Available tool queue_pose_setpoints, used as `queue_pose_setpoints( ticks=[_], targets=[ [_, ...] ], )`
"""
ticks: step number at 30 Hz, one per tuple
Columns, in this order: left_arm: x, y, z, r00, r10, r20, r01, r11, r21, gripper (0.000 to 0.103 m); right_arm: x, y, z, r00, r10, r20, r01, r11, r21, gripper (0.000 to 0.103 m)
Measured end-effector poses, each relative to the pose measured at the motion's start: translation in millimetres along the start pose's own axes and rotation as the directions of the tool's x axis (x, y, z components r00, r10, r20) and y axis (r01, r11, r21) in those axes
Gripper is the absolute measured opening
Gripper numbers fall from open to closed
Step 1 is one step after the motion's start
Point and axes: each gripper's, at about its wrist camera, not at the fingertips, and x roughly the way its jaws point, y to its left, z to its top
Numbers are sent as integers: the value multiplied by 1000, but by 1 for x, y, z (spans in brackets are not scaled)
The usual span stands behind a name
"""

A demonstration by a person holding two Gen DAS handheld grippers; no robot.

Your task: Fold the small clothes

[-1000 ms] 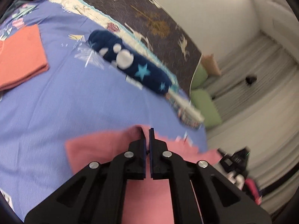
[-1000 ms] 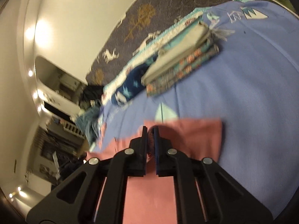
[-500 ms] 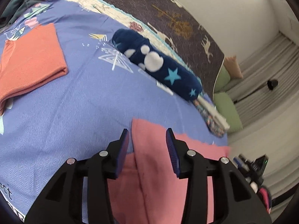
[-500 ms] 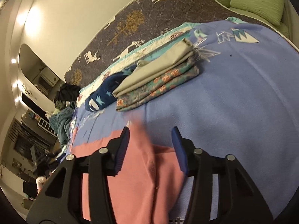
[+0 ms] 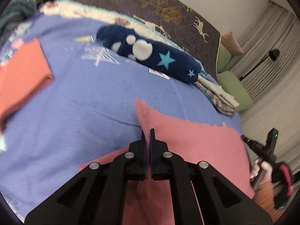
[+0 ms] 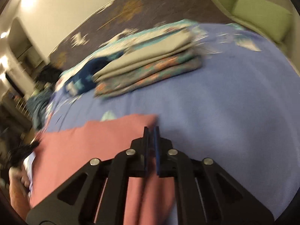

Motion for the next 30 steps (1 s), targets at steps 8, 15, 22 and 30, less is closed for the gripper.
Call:
queue_pose_setpoints(
  ticks=[8, 15, 22, 30],
  targets=[
    [-71, -27, -45, 987, 132, 87, -143, 981, 131, 36, -82, -30, -46, 992, 125, 22, -127, 986, 107, 34],
    [-104, -33, -124, 999, -36, -20, 37, 998, 45, 48, -131, -24, -130, 966, 252, -59, -249, 966, 65, 43],
    [-109, -9, -174, 992, -110, -64, 101, 986, -130, 48, -132, -17, -161, 947, 302, -107, -297, 953, 61, 51],
    [-125, -15, -198, 996, -26, -89, 17, 995, -101, 2, -144, -21, -162, 967, 235, -102, -232, 972, 43, 2]
  ],
)
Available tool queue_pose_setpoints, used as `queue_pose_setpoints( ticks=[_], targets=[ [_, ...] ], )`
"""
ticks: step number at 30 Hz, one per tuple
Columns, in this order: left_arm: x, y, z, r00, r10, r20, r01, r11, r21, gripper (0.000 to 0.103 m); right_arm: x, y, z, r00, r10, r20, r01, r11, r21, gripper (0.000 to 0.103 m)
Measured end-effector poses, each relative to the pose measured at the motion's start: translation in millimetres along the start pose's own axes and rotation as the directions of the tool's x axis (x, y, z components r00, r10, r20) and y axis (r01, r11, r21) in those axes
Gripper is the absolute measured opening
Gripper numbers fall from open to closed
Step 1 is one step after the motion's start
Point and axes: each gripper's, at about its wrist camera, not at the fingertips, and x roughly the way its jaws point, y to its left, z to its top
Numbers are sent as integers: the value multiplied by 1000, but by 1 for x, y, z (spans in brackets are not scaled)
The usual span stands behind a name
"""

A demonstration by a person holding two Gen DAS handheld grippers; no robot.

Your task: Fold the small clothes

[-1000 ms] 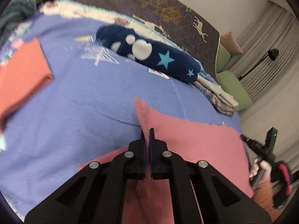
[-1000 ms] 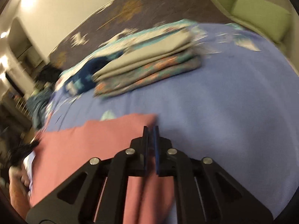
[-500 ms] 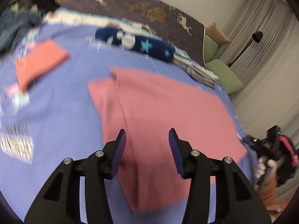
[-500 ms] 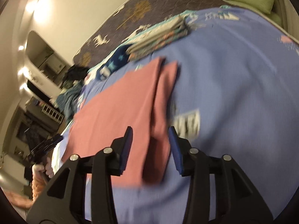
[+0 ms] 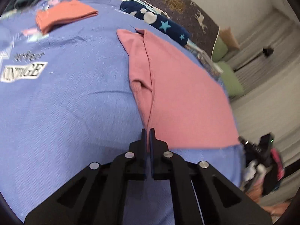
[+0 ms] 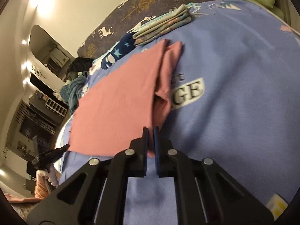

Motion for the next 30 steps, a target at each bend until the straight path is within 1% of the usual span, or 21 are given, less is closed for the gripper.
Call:
queue_pose_setpoints(
  ticks=[2, 3, 4, 5, 6, 7, 8, 10, 11, 13, 14, 15, 17, 18, 20, 23, 24, 25, 26, 27, 30],
  targets=[
    [-3, -3, -1, 999, 35, 2, -35, 999, 35, 2, 1, -14, -6, 993, -121, -15, 121, 993, 6, 0],
    [-3, -3, 0, 999, 54, 5, -54, 998, 44, 2, 2, -22, -9, 993, -114, -21, 114, 993, 29, 0],
    [-4, -4, 1, 997, 71, 9, -71, 996, 49, 2, -2, -30, -11, 998, -67, -9, 67, 995, 73, 0],
    [-8, -9, 2, 992, 125, 28, -127, 990, 68, 2, -7, -32, -12, 998, -56, 4, 56, 995, 86, 0],
    [-10, -15, 5, 985, 168, 48, -172, 980, 96, 2, -11, -29, -12, 998, -61, 18, 60, 996, 72, 0],
    [-14, -22, 7, 980, 187, 70, -194, 973, 124, 2, -15, -24, -11, 997, -66, 31, 64, 997, 40, 2],
    [-19, -30, 11, 979, 180, 92, -192, 970, 148, 2, -17, -20, -11, 997, -64, 33, 64, 998, 17, 4],
    [-23, -53, 21, 983, 137, 125, -161, 966, 204, 5, -17, -12, -8, 998, -58, 34, 59, 998, -24, 4],
    [-20, -72, 26, 987, 95, 131, -126, 959, 252, 10, -16, -10, -5, 998, -55, 36, 56, 998, -35, 4],
    [-8, -107, 31, 994, 16, 108, -51, 941, 336, 19, -12, -8, 4, 998, -41, 40, 42, 998, -39, 6],
    [7, -133, 32, 997, -36, 65, 7, 918, 397, 25, -11, -9, 6, 999, -35, 42, 36, 999, -34, 7],
    [20, -154, 30, 997, -68, 24, 51, 896, 442, 29, -9, -10, 11, 999, -29, 42, 30, 999, -29, 7],
    [47, -190, 21, 992, -111, -66, 129, 853, 506, 37, -5, -12, 15, 999, -17, 36, 18, 999, -28, 10],
    [61, -207, 16, 986, -123, -112, 164, 831, 531, 39, -4, -12, 16, 999, -16, 33, 17, 999, -31, 12],
    [93, -243, 0, 968, -135, -212, 236, 774, 587, 39, -2, -13, 17, 1000, -14, 23, 15, 999, -37, 19],
    [123, -280, -17, 943, -134, -305, 307, 705, 639, 40, 0, -19, 18, 1000, -3, 18, 3, 1000, -26, 23],
    [133, -292, -23, 937, -127, -325, 321, 679, 660, 42, -1, -24, 17, 1000, 5, 20, -4, 1000, -13, 23],
    [138, -299, -27, 935, -122, -334, 328, 661, 675, 45, -1, -29, 17, 1000, 13, 21, -13, 1000, 2, 23],
    [146, -308, -31, 934, -113, -339, 330, 637, 697, 51, -2, -32, 16, 1000, 20, 22, -20, 1000, 13, 23],
    [153, -317, -36, 936, -96, -340, 324, 613, 720, 55, -2, -39, 16, 999, 39, 23, -40, 998, 39, 23],
    [168, -328, -50, 942, -38, -332, 296, 559, 774, 58, -1, -49, 14, 996, 90, 29, -92, 992, 87, 24]
  ],
)
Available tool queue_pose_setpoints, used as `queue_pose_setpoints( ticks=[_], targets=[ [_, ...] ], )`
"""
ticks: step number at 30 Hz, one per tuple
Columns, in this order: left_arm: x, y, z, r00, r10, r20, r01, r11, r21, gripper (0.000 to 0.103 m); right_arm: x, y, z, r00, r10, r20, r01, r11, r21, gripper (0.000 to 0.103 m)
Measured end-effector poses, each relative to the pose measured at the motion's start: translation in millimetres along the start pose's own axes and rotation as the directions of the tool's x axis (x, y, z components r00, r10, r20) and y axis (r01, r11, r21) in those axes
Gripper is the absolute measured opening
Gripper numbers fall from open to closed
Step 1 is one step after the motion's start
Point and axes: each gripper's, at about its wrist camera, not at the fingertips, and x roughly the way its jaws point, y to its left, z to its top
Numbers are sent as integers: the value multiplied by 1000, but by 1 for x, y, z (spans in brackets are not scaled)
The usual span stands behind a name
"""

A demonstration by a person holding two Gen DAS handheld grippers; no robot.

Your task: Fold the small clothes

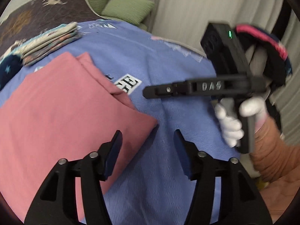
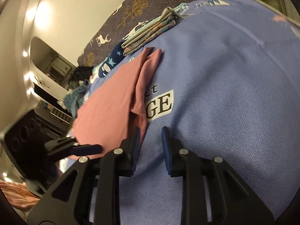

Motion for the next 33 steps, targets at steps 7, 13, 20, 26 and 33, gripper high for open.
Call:
queue_pose_setpoints(
  ticks=[7, 13, 20, 26, 33],
  targets=[
    [27, -5, 9, 994, 102, -37, -99, 992, 76, 53, 1, -7, 0, 998, 68, 5, -68, 997, 21, 29],
    [29, 15, 15, 999, 23, -35, -23, 1000, 3, 3, -4, 1, 21, 999, 34, 4, -34, 999, -30, 39],
    [25, 9, 14, 1000, 0, -12, 0, 1000, 7, 3, 37, 5, 95, 998, -5, -65, 0, 998, -69, 45],
    [27, 8, 12, 1000, -11, -15, 11, 1000, -5, 3, 108, -1, 148, 981, 16, -194, -22, 999, -32, 48],
    [32, 13, 9, 998, -58, -13, 58, 998, -16, 3, 117, 3, 162, 992, 106, -67, -107, 994, -4, 3]
  ],
)
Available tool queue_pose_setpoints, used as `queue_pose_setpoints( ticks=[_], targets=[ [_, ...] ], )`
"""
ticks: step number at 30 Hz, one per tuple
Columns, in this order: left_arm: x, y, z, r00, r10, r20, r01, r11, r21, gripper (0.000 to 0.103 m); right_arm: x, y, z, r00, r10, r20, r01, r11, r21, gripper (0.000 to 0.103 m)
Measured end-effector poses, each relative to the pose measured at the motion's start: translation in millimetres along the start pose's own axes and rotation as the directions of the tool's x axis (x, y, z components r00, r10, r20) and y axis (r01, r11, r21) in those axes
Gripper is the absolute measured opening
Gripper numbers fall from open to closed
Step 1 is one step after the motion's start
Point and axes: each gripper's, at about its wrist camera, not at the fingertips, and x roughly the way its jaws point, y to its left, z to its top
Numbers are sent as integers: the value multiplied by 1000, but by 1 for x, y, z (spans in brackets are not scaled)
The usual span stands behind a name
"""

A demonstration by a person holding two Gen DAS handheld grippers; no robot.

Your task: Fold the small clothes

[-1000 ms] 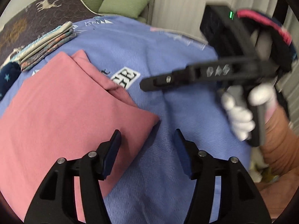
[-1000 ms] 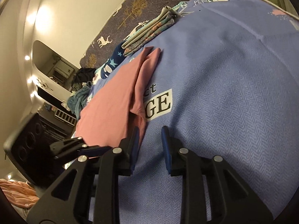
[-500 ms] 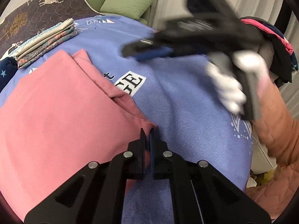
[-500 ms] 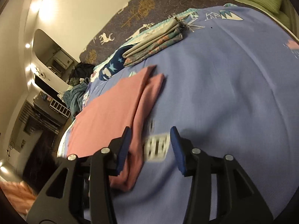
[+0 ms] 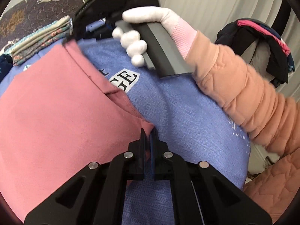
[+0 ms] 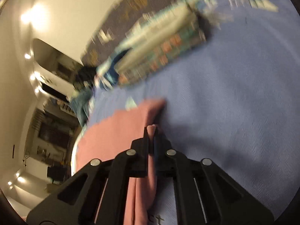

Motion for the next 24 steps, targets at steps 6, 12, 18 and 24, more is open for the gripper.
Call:
queue_pose_setpoints(
  ticks=[6, 12, 18, 24],
  targets=[
    [3, 2, -2, 999, -31, 15, 31, 999, 8, 3, 8, -29, 2, 998, -68, 5, 68, 997, 41, 5],
    [0, -3, -8, 998, -50, 40, 49, 999, 22, 4, -41, 0, -19, 999, 26, 45, -26, 1000, -10, 8],
    [1, -3, -11, 996, -83, 45, 83, 997, 8, 20, -14, 44, -66, 985, -113, -127, 84, 973, -217, 14],
    [-22, -11, -24, 994, -74, 80, 75, 997, 1, 33, -50, 36, -85, 984, -179, -14, 176, 977, -120, 4]
  ],
)
